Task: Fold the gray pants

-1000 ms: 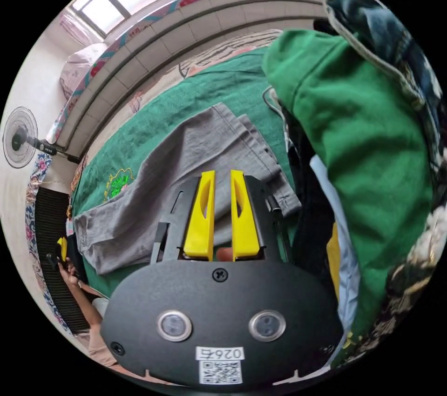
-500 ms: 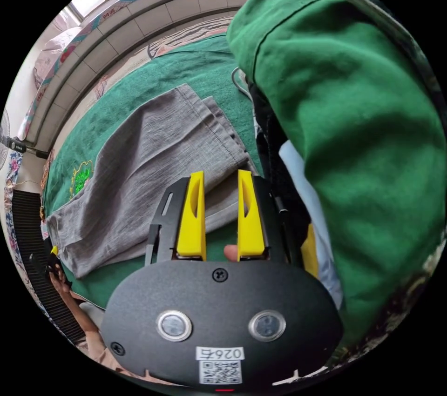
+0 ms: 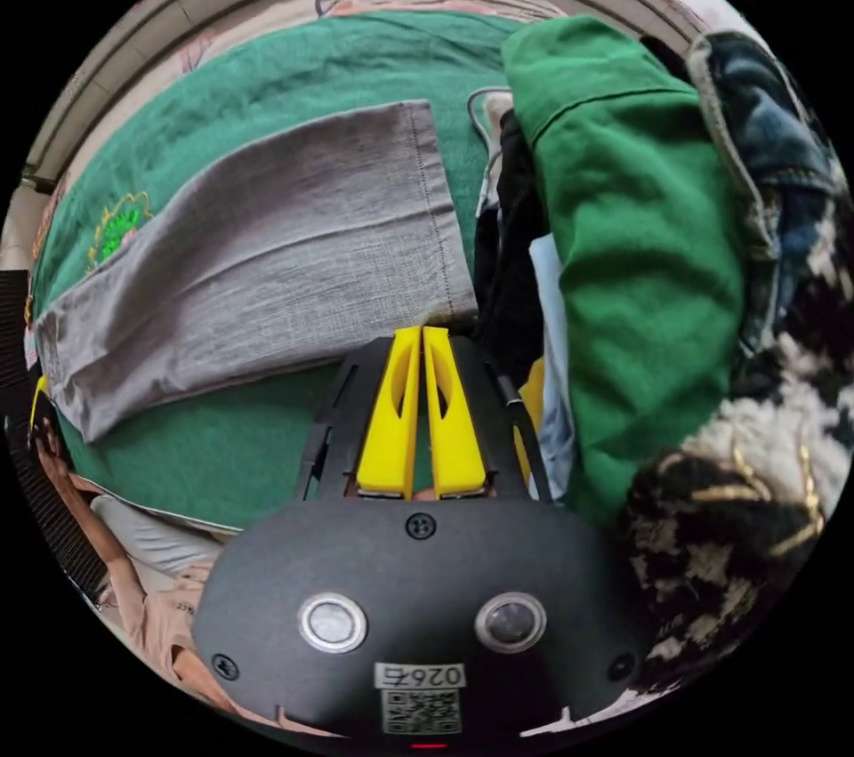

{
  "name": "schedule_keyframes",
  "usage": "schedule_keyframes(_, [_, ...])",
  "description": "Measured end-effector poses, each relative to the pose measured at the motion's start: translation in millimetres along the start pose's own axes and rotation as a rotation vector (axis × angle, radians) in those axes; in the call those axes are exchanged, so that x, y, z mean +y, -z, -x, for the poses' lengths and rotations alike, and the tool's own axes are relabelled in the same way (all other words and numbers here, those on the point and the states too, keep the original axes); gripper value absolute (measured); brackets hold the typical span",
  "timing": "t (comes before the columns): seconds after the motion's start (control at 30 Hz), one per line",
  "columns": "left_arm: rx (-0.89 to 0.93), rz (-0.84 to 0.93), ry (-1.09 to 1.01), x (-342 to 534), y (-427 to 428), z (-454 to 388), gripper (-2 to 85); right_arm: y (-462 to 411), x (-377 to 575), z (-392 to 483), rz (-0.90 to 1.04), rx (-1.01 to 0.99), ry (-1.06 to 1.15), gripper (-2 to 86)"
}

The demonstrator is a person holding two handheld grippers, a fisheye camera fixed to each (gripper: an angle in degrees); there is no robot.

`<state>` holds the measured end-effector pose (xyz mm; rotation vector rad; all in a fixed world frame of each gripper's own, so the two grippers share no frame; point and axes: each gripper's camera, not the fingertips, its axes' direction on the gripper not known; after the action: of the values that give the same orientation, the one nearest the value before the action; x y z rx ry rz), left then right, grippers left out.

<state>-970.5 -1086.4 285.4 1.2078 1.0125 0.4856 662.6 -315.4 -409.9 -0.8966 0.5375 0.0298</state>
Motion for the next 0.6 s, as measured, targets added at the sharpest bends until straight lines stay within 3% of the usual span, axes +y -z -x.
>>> schedule_keyframes(0.27, [-0.092, 0.169, 0.029, -35.9, 22.1, -5.4, 0.9, 23.3, -42.7, 9.9, 0.289, 0.136, 0.074, -1.5])
schedule_keyframes(0.4, [-0.134, 0.154, 0.074, -50.4, 34.0, -10.9, -0.7, 73.9, -40.8, 23.9, 0.252, 0.248, 0.086, -1.1])
schedule_keyframes(0.57, [-0.149, 0.062, 0.113, -65.5, 69.5, -27.1, -0.9, 128.4, -26.8, 56.7, 0.066, 0.769, 0.074, -1.0])
schedule_keyframes(0.6, [-0.166, 0.079, 0.122, -67.0, 69.4, -26.9, -0.9, 132.1, -26.2, 62.6, 0.01, 0.793, 0.084, -1.0])
